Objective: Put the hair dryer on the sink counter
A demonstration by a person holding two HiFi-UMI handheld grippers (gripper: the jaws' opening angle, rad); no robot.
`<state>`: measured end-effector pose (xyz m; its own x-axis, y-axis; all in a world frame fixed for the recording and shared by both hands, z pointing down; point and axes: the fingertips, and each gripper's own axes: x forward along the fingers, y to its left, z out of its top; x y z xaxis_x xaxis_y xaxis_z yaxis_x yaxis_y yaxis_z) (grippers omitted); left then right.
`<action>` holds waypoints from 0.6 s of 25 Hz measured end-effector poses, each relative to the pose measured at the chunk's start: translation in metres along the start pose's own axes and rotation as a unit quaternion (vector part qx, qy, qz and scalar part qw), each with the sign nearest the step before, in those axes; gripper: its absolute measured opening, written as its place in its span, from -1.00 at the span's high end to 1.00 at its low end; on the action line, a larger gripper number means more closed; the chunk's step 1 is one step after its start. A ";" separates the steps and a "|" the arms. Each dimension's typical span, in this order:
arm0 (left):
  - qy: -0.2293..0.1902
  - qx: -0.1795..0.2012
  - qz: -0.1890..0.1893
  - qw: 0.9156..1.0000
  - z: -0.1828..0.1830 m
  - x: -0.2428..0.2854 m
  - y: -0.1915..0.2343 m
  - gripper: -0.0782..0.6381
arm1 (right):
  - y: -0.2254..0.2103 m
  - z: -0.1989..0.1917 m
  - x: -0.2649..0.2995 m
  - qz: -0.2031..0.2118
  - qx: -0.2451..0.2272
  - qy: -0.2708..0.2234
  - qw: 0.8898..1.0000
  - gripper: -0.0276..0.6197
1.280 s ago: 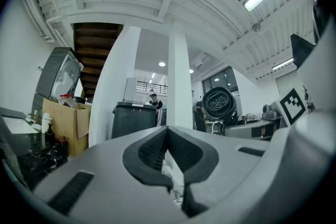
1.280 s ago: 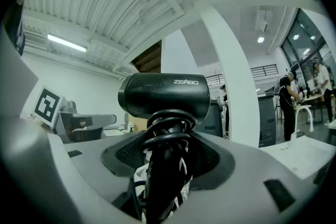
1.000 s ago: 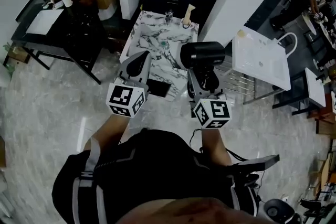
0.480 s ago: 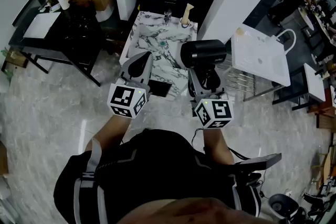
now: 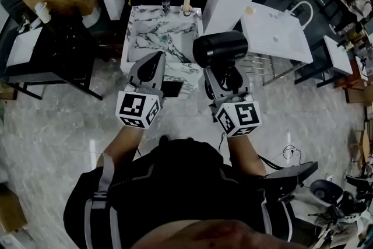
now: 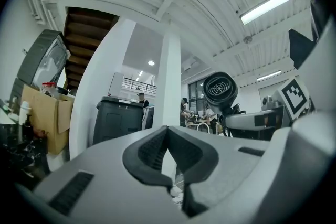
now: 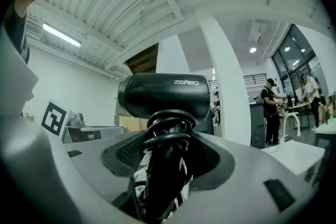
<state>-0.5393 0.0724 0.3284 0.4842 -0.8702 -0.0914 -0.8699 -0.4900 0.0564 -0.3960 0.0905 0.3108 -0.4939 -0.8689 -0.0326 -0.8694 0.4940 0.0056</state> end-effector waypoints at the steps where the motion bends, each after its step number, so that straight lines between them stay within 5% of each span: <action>1: -0.002 -0.003 -0.004 1.000 0.000 0.001 0.001 0.77 | 0.000 -0.001 -0.002 -0.005 -0.002 0.001 1.000 0.11; 15: -0.012 -0.002 -0.032 0.999 0.001 0.032 -0.040 0.77 | -0.047 -0.006 -0.019 -0.029 0.014 -0.010 0.999 0.11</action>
<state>-0.4891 0.0645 0.3219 0.5372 -0.8351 -0.1182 -0.8364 -0.5455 0.0534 -0.3457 0.0833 0.3172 -0.4414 -0.8958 -0.0513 -0.8961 0.4431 -0.0259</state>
